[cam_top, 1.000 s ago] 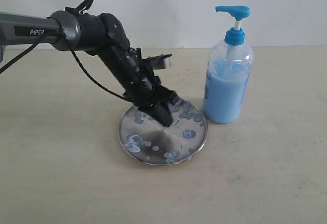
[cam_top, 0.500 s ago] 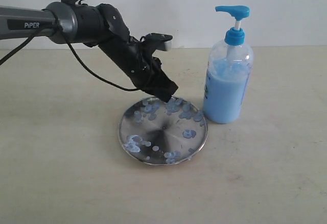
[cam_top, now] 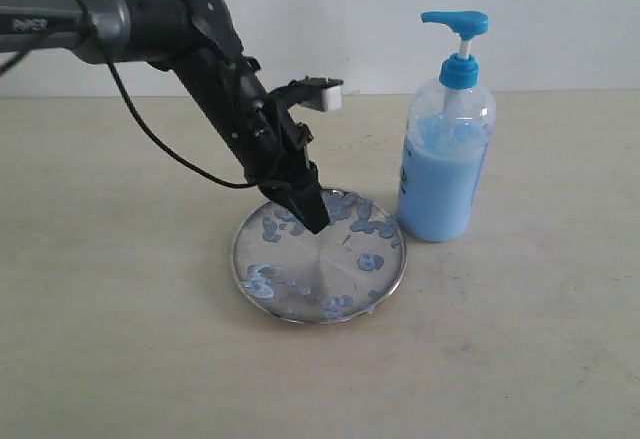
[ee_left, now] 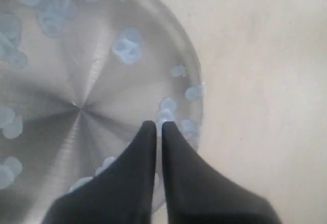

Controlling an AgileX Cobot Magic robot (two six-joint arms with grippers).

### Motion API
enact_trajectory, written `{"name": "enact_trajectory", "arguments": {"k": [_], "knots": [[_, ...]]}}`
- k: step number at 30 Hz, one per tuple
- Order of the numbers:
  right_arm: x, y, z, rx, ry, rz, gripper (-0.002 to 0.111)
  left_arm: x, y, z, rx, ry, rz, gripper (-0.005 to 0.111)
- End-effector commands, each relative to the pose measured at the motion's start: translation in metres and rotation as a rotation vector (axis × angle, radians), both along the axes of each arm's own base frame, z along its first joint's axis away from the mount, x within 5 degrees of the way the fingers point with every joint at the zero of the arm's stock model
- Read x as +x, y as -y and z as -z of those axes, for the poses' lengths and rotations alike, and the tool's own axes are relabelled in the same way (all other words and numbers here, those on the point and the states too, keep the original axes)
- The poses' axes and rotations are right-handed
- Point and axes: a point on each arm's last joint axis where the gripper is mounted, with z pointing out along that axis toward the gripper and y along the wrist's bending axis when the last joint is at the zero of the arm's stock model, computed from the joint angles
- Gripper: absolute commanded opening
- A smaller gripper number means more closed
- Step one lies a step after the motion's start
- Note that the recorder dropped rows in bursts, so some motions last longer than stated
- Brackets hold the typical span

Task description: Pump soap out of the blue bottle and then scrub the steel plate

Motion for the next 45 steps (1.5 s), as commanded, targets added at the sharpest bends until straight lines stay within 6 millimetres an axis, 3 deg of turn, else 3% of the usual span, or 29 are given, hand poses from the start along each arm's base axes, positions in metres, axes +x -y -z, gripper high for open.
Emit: {"name": "enact_trajectory", "arguments": {"k": [1,4,7,13,17,22,30,32,33,34,37,40,42,45], "knots": [[0.0,0.0,-0.001,0.006,0.009,0.002,0.001,-0.013,-0.028,-0.057,-0.161,0.128,-0.026,0.004],[0.0,0.0,-0.001,0.006,0.009,0.002,0.001,-0.036,-0.058,-0.095,-0.342,0.224,-0.057,0.004],[0.0,0.0,-0.001,0.004,0.009,0.002,0.001,-0.069,-0.095,-0.121,-0.445,0.37,-0.235,0.004],[0.0,0.0,-0.001,0.004,0.009,0.002,0.001,-0.129,-0.175,-0.142,-0.435,0.765,-1.016,0.004],[0.0,0.0,-0.001,0.004,0.009,0.002,0.001,-0.179,-0.208,-0.145,-0.377,0.975,-1.201,0.004],[0.0,0.0,-0.001,0.004,0.009,0.002,0.001,-0.233,-0.213,-0.138,-0.43,1.074,-1.093,0.004],[0.0,0.0,-0.001,0.004,0.009,0.002,0.001,-0.281,-0.225,-0.135,-0.491,1.252,-1.085,0.004],[0.0,0.0,-0.001,0.004,0.009,0.002,0.001,-0.289,-0.228,-0.121,-0.157,1.557,-0.776,0.004],[0.0,0.0,-0.001,0.004,0.009,0.002,0.001,-0.293,-0.228,-0.11,0.095,1.714,-0.493,0.004],[0.0,0.0,-0.001,0.004,0.009,0.002,0.001,-0.294,-0.227,-0.104,0.164,1.734,-0.404,0.004],[0.0,0.0,-0.001,0.004,0.009,0.002,0.001,-0.309,-0.227,-0.075,0.144,1.631,-0.41,0.004],[0.0,0.0,-0.001,0.004,0.009,0.002,0.001,-0.326,-0.217,-0.055,-0.146,1.4,-0.656,0.004],[0.0,0.0,-0.001,0.004,0.009,0.002,0.001,-0.335,-0.205,-0.054,-0.364,1.294,-0.703,0.004],[0.0,0.0,-0.001,0.004,0.009,0.002,0.001,-0.34,-0.197,-0.054,-0.458,1.231,-0.661,0.004]]}}
